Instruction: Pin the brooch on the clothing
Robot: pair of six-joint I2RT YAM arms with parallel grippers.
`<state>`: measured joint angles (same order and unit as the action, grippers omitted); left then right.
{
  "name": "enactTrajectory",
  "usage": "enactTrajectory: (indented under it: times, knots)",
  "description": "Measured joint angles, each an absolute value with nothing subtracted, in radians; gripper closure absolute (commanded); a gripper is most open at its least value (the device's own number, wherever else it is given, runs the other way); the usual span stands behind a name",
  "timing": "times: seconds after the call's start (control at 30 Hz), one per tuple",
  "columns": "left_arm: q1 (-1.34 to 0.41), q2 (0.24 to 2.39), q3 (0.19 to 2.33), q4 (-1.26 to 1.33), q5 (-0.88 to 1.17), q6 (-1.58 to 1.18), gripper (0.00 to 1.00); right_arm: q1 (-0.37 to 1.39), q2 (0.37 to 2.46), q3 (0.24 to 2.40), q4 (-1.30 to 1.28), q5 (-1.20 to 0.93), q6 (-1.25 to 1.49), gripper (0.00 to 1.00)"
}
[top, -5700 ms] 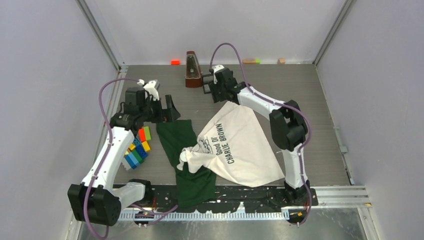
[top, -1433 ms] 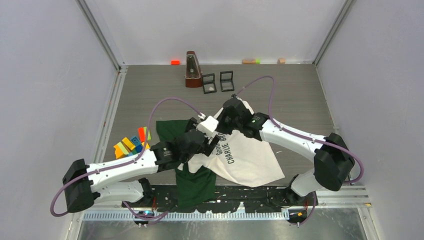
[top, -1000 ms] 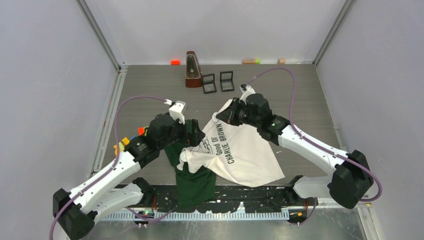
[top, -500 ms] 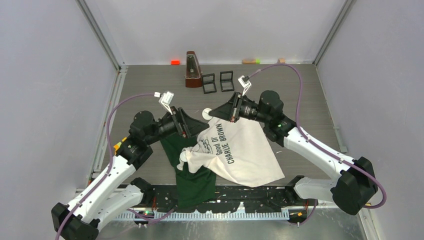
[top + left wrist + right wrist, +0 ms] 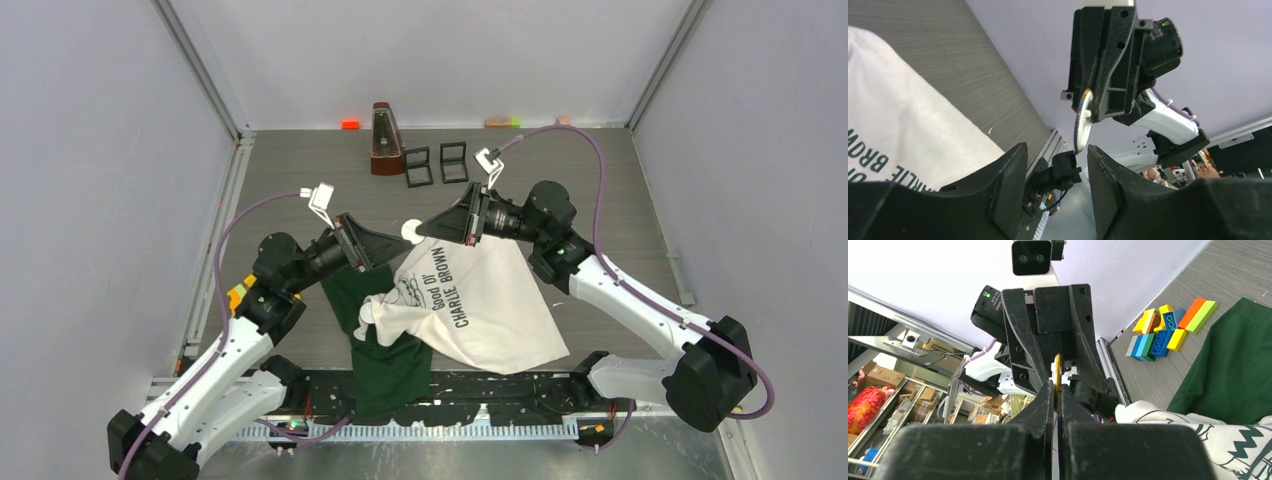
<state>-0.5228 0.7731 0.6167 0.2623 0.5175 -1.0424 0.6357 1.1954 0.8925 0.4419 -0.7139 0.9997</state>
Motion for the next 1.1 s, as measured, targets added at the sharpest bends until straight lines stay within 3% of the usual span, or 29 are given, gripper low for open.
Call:
enactTrajectory:
  times: [0.33,0.53,0.63,0.7,1.1]
  knots:
    - [-0.517,0.75,0.616,0.343,0.518,-1.093,0.68,0.635,1.188,0.892,0.448,-0.754,1.024,0.99]
    - [-0.517,0.775,0.616,0.373,0.537,-1.119,1.0,0.634,1.188,0.893,0.439,-0.762,1.024,0.95]
    - [-0.516,0.778,0.616,0.381,0.544,-1.125,1.0,0.632,1.188,0.894,0.435,-0.765,1.023,0.77]
    - [-0.516,0.778,0.616,0.384,0.545,-1.123,1.0,0.632,1.188,0.896,0.432,-0.765,1.028,0.72]
    - [-0.516,0.78,0.612,0.386,0.547,-1.119,1.0,0.632,1.192,0.912,0.407,-0.78,1.028,0.71]
